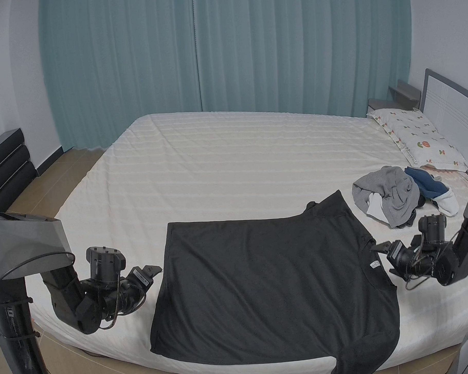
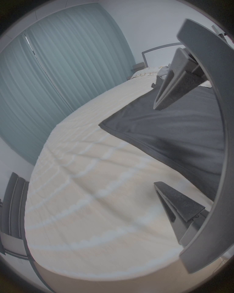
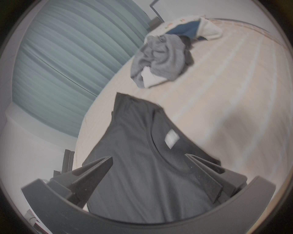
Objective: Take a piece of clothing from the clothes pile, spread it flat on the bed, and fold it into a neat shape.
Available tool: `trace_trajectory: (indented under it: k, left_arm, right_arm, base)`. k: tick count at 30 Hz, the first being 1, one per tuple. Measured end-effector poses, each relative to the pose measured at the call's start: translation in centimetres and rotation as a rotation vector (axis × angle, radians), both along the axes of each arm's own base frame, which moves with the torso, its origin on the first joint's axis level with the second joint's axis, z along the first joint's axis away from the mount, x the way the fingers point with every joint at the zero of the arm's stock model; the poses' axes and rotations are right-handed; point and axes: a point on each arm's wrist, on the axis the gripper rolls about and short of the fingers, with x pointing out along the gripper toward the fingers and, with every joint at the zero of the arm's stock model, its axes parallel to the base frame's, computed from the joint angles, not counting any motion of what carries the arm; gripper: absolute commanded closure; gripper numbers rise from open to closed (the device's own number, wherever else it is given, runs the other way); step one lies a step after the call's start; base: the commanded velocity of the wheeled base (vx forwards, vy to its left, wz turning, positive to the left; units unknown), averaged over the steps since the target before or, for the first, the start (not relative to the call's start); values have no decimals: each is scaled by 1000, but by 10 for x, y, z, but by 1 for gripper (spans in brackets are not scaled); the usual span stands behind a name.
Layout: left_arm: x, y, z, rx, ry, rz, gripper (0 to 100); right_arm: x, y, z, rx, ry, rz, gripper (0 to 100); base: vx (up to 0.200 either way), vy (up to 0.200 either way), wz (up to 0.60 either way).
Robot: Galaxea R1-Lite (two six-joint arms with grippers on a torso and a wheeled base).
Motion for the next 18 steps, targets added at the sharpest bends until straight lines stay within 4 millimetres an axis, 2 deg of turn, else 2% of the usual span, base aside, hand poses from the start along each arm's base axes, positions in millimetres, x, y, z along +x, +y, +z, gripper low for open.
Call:
trace_trajectory:
  k: [3, 5, 11, 18]
  left_arm:
    - [-23, -1, 1, -13, 39, -13, 0]
    - [-33, -1, 2, -23, 54, -26, 0]
    - [-51, -2, 4, -45, 86, -63, 0]
    - [-56, -2, 5, -47, 96, -68, 0]
  right_arm:
    - [-31, 3, -1, 68, 61, 21, 0]
    - [-44, 6, 0, 134, 71, 43, 0]
    - [-65, 8, 4, 221, 43, 59, 0]
    - [-73, 10, 3, 224, 18, 66, 0]
  base:
    - [-133, 0, 0]
    - [-200, 0, 0]
    - [-200, 0, 0]
    - [-200, 0, 0]
